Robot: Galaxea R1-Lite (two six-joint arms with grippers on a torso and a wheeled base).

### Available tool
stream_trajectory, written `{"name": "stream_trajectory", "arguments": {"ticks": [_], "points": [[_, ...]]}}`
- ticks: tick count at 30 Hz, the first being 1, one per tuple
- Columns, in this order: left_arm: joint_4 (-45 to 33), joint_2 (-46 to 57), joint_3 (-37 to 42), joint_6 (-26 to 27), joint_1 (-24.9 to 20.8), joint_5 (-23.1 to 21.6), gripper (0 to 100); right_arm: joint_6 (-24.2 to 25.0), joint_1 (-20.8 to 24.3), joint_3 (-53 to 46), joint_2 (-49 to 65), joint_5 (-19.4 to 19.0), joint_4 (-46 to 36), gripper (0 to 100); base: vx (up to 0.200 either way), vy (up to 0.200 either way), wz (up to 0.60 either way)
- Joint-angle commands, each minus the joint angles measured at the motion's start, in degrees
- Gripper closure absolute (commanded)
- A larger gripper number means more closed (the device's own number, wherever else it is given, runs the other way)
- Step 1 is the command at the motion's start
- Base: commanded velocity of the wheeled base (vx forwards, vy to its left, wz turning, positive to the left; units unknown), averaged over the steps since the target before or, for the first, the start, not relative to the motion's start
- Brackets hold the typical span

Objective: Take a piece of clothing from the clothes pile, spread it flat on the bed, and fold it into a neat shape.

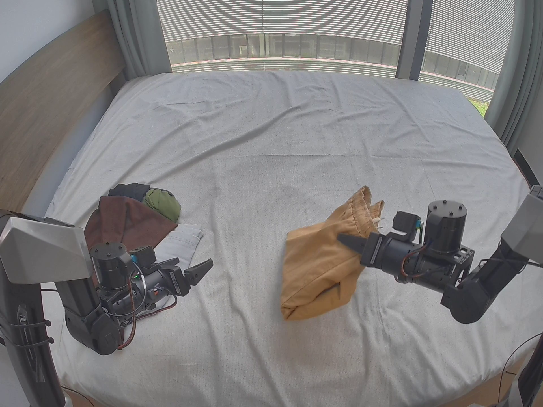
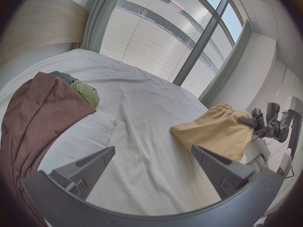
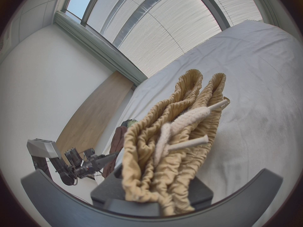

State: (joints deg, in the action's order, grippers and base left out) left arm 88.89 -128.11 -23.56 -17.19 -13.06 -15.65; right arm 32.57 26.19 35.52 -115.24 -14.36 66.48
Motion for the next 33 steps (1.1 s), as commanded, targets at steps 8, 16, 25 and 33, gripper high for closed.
{"name": "stream_trajectory", "arguments": {"ticks": [8, 16, 25, 33], "points": [[0.05, -0.21, 0.1, -0.13, 0.49, 0.01, 0, 0.12, 0.18, 15.72, 2.39, -1.02, -10.75, 100, 0.0, 0.0, 0.0], [0.05, -0.3, 0.1, -0.13, 1.02, -0.69, 0, 1.18, -0.26, 23.45, -0.69, -2.25, -15.5, 100, 0.0, 0.0, 0.0], [-0.04, -0.47, 0.36, -0.21, 0.84, -0.78, 0, 1.44, -1.31, 32.42, -7.11, -2.16, -17.17, 100, 0.0, 0.0, 0.0], [0.05, -0.47, 0.45, -0.57, 1.02, -0.78, 0, 1.79, -1.49, 41.64, -11.06, -2.43, -22.53, 100, 0.0, 0.0, 0.0]]}}
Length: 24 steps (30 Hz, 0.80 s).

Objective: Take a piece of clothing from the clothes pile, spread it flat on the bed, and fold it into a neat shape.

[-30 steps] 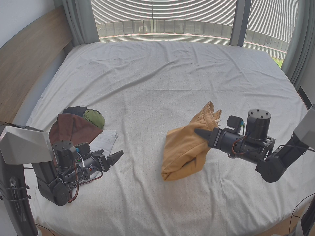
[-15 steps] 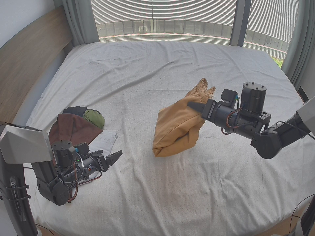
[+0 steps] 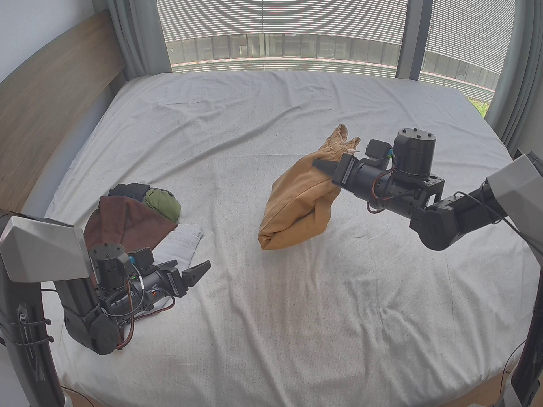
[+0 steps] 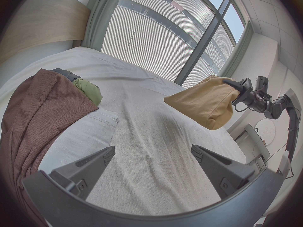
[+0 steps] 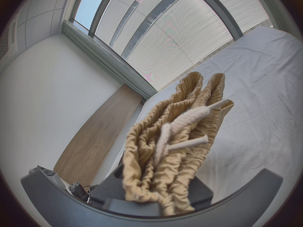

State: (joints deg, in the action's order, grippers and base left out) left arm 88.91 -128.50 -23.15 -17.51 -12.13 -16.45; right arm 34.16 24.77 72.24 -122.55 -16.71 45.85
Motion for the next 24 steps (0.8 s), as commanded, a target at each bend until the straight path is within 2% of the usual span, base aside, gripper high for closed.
{"name": "stream_trajectory", "arguments": {"ticks": [1, 15, 19, 24], "points": [[0.04, -0.08, 0.03, -0.25, 0.09, 0.01, 0, 0.21, 0.01, 5.81, -4.19, -0.07, -2.43, 100, 0.0, 0.0, 0.0], [0.04, -0.43, 0.65, -0.25, 0.09, -0.08, 0, 0.21, 0.19, 18.2, -14.82, -0.16, -4.28, 100, 0.0, 0.0, 0.0], [0.04, -0.43, 0.83, -0.34, 0.09, -0.43, 0, 0.21, 0.45, 25.23, -17.63, -0.34, -8.06, 100, 0.0, 0.0, 0.0], [0.04, -0.26, 1.18, -0.6, 0.18, -0.52, 0, 0.12, 0.63, 26.81, -19.83, -1.13, -7.88, 100, 0.0, 0.0, 0.0]]}}
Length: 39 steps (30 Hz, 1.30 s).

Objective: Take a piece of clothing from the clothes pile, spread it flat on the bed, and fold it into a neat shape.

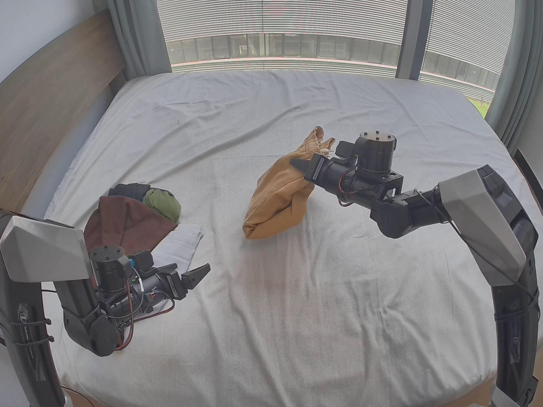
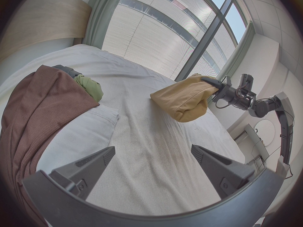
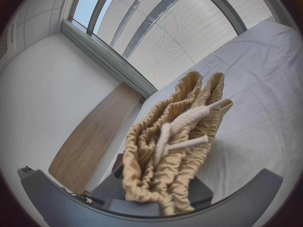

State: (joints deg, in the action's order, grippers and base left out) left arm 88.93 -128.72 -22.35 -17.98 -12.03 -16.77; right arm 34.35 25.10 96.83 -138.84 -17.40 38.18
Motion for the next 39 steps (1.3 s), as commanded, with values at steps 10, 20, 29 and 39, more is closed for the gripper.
{"name": "stream_trajectory", "arguments": {"ticks": [10, 20, 29, 39], "points": [[0.01, 0.14, 0.55, -0.12, 0.69, -0.19, 0, -1.04, -4.09, -1.91, -7.94, -0.36, 0.75, 100, 0.0, 0.0, 0.0], [0.01, 0.4, 0.55, -0.12, 0.69, -0.19, 0, -1.66, -4.71, -14.04, -7.32, 1.14, 7.35, 100, 0.0, 0.0, 0.0], [0.01, 1.28, 0.55, -0.12, 0.61, -0.19, 0, -1.92, -4.53, -20.1, -10.05, 2.89, 17.01, 100, 0.0, 0.0, 0.0], [0.01, 1.37, 0.46, -0.12, 0.61, -0.19, 0, -7.28, -3.66, -31.0, -5.21, 5.88, 16.4, 0, 0.0, 0.0, 0.0]]}}
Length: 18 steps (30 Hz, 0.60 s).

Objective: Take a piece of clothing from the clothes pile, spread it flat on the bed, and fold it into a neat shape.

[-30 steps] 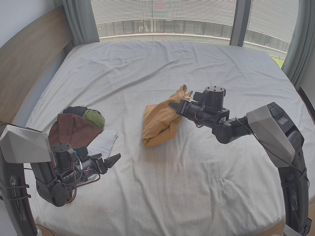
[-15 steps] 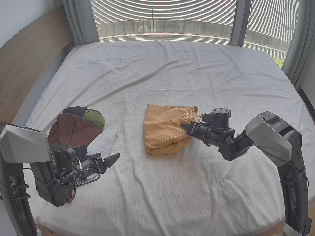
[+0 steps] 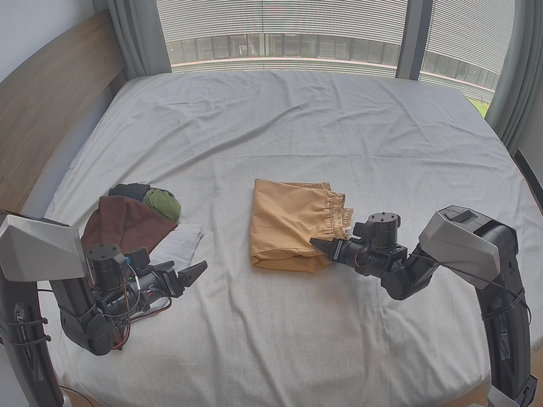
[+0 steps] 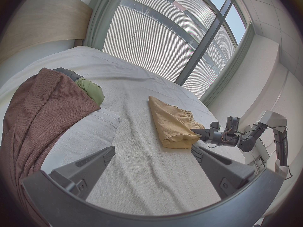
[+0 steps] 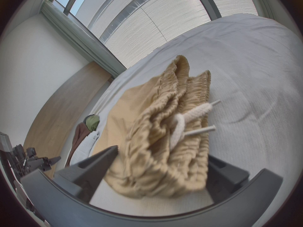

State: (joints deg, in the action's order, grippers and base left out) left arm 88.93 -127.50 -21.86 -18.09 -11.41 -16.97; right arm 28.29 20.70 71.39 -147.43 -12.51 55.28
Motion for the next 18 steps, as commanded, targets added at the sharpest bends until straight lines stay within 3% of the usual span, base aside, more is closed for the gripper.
{"name": "stream_trajectory", "arguments": {"ticks": [1, 11, 17, 18], "points": [[0.01, 0.24, -0.03, -0.01, -0.02, 0.01, 0, -1.22, 1.1, -7.23, 4.26, 0.99, -0.97, 0, 0.0, 0.0, 0.0], [0.01, 0.32, -0.38, -0.01, 0.16, 0.01, 0, -1.14, 8.57, -17.6, 13.14, 0.03, -2.55, 0, 0.0, 0.0, 0.0], [0.01, 0.59, -0.55, -0.01, 0.25, 0.01, 0, -0.7, 12.52, -19.44, 16.65, -4.02, -1.41, 0, 0.0, 0.0, 0.0], [0.01, 0.68, -0.47, -0.01, 0.34, 0.01, 0, 0.09, 13.05, -18.83, 18.23, -6.13, -0.44, 0, 0.0, 0.0, 0.0]]}}
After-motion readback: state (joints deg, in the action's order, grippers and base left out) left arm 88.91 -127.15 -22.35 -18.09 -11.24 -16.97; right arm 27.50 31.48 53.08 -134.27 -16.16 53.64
